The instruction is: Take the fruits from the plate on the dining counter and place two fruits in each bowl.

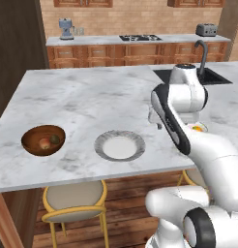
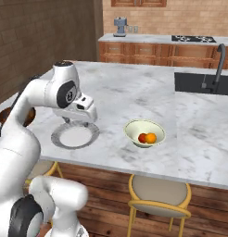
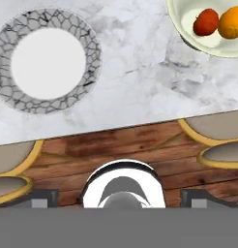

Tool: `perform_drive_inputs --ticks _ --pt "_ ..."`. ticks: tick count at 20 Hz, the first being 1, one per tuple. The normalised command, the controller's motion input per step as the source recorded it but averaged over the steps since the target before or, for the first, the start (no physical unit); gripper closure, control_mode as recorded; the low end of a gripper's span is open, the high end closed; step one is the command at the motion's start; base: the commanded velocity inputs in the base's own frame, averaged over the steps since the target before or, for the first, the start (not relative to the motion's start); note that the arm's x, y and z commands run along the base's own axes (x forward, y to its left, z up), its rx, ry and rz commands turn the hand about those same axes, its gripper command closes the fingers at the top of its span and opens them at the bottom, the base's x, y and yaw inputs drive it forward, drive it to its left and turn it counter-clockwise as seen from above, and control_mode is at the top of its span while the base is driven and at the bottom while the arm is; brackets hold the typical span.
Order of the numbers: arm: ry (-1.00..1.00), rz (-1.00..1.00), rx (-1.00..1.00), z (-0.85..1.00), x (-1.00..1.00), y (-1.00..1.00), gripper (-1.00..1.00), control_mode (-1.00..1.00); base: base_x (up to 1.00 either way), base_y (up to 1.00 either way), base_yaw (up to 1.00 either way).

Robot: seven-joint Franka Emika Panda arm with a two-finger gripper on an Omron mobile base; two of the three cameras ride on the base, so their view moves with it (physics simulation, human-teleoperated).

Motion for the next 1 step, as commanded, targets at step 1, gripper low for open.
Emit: perform_drive_inputs --ticks 1 --pt "-0.09 0.0 0.0 0.19 -1.0 0.0 -1.0 -1.0 0.0 0.0 0.0"
